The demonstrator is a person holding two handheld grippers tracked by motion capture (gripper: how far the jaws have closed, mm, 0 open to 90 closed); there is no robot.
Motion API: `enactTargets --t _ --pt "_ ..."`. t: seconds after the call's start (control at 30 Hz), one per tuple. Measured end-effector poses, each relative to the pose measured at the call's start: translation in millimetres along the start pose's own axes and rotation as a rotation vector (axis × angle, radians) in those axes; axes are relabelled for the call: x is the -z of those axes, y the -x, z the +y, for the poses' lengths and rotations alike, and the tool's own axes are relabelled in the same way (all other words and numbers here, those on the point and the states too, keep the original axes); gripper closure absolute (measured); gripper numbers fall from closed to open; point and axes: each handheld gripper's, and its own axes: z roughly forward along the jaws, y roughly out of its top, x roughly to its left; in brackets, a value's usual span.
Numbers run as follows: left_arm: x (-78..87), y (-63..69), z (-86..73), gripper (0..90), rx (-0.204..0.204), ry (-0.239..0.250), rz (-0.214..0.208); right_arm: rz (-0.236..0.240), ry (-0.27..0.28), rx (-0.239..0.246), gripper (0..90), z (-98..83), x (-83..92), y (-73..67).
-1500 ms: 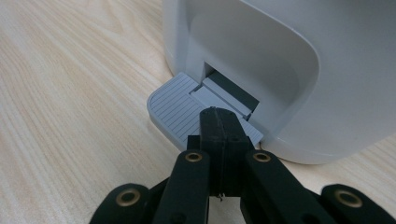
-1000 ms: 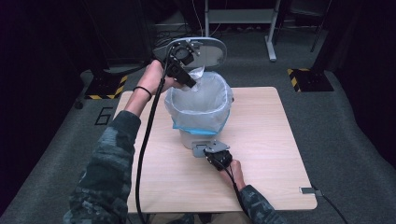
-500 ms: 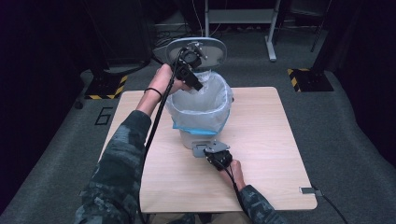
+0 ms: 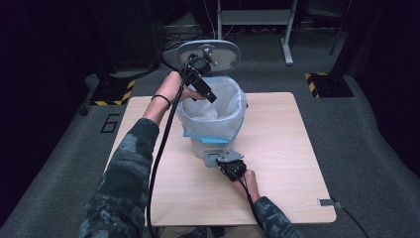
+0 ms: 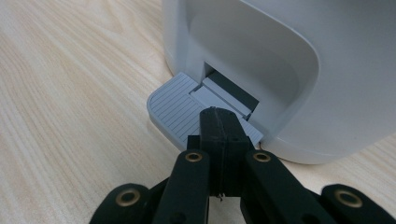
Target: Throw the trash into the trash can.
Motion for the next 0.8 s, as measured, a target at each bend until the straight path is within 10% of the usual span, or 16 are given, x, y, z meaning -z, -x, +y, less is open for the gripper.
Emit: enactTargets --t 0.07,0.8 --pt "1.6 3.1 -1.9 14.8 0.047 0.005 -0.01 0.0 0.0 -0.001 90.0 0.0 0.0 -0.1" --pt "42.4 16.4 -50.4 7.9 0.04 0.085 0.073 -0.004 -0.01 -0.012 90.0 0.0 0.3 -1.3"
